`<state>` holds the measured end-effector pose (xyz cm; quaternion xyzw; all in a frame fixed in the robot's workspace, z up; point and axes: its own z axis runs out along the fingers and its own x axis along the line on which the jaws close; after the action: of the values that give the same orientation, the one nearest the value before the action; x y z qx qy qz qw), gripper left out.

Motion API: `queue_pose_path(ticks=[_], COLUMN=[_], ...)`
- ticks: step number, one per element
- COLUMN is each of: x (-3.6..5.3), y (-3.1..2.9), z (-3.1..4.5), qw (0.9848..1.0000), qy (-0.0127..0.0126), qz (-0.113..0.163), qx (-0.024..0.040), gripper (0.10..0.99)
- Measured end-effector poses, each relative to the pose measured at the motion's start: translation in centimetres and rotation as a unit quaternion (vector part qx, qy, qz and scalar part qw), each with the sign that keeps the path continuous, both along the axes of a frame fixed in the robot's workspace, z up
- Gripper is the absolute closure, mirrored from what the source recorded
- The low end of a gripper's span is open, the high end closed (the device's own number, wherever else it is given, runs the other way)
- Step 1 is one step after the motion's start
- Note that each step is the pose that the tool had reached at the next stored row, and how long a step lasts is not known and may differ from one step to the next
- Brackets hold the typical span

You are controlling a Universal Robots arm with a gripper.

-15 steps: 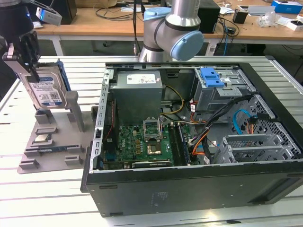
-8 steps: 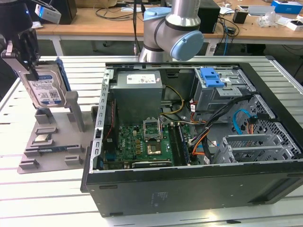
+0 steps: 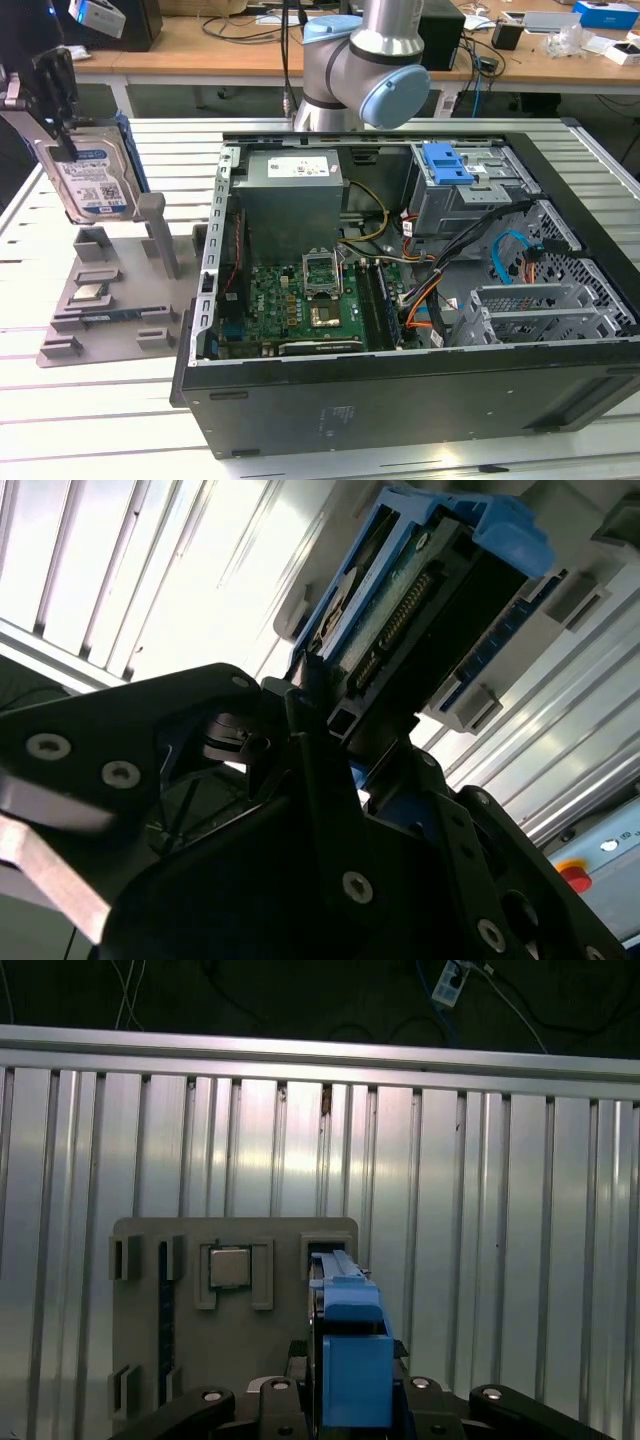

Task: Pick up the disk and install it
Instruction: 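Pick up the disk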

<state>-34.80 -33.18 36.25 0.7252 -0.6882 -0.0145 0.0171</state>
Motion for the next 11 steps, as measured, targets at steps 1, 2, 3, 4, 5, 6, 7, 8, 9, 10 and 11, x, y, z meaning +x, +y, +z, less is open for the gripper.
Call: queue_pose_path(ticks=[1, 2, 3, 4, 5, 6, 7, 8, 9, 10, 11], x=[0.0, 0.0, 0.0, 0.0, 0.0, 0.0, 0.0, 0.0, 0.0, 0.0, 0.0], y=[0.0, 0.01, 0.01, 0.02, 0.02, 0.02, 0.03, 0.03, 0.03, 0.03, 0.03], z=[0.16, 0.35, 0.52, 0.81, 1.08, 1.35, 1.91, 2.27, 2.42, 2.56, 2.74], qw=[1.0, 1.0, 1.0, 1.0, 1.0, 1.0, 1.0, 1.0, 1.0, 1.0, 1.0], qy=[0.0, -0.0001, 0.0, 0.0, 0.0, 0.0, 0.0, 0.0, 0.0, 0.0, 0.0], qz=[0.0, 0.0, 0.0, 0.0, 0.0, 0.0, 0.0, 0.0, 0.0, 0.0, 0.0], qx=[0.0, 0.0001, 0.0001, 0.0001, 0.0001, 0.0001, 0.0002, 0.0002, 0.0002, 0.0002, 0.0003], gripper=[0.718, 0.718, 0.718, 0.718, 0.718, 0.718, 0.718, 0.718, 0.718, 0.718, 0.718])
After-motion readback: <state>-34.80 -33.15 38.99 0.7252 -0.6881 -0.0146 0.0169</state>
